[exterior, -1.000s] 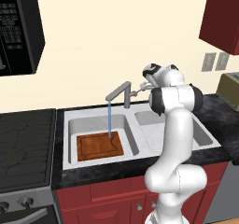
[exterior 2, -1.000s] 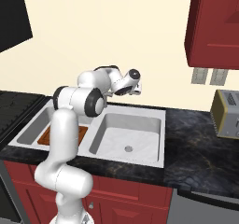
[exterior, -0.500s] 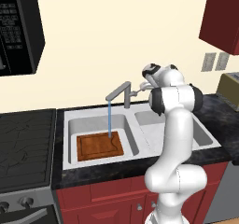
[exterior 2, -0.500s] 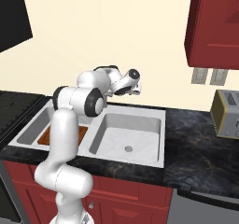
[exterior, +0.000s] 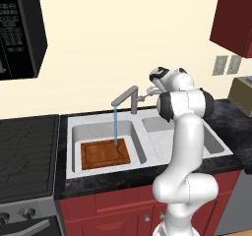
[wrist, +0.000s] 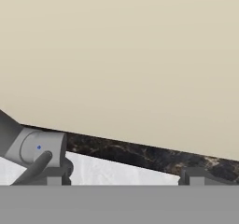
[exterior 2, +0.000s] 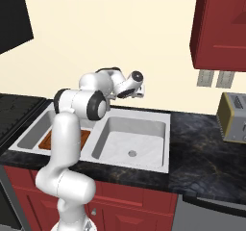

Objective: Turn on the sink faucet with hot water and rinse the cutting board for ten seconds, then turn off the faucet. Push the cutting board to reach the water if necessary.

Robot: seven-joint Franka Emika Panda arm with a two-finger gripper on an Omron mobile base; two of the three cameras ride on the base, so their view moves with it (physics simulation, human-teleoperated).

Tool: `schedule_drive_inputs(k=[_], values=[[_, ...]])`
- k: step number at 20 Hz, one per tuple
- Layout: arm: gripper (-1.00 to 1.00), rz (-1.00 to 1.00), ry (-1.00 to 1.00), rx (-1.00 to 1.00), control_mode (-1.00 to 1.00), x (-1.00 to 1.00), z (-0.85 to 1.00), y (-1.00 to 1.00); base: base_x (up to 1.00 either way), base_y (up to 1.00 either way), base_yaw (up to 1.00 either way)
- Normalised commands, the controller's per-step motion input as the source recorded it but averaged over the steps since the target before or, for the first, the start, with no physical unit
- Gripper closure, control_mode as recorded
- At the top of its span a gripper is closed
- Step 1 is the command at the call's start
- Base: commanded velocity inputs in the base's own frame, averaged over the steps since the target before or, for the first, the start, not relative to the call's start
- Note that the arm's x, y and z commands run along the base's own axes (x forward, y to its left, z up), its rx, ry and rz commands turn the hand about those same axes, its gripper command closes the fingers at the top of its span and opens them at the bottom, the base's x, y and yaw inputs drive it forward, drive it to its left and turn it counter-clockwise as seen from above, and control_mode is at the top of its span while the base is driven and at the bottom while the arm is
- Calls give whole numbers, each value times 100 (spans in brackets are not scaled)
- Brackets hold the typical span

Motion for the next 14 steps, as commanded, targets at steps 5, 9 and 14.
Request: schedule_drive_inputs(k=[5,9,14], values=[[-100,0,0,0,-100,0,0,19,0,0,0],[-100,0,0,0,-100,0,0,21,0,0,0],[-100,0,0,0,-100,0,0,22,0,0,0]])
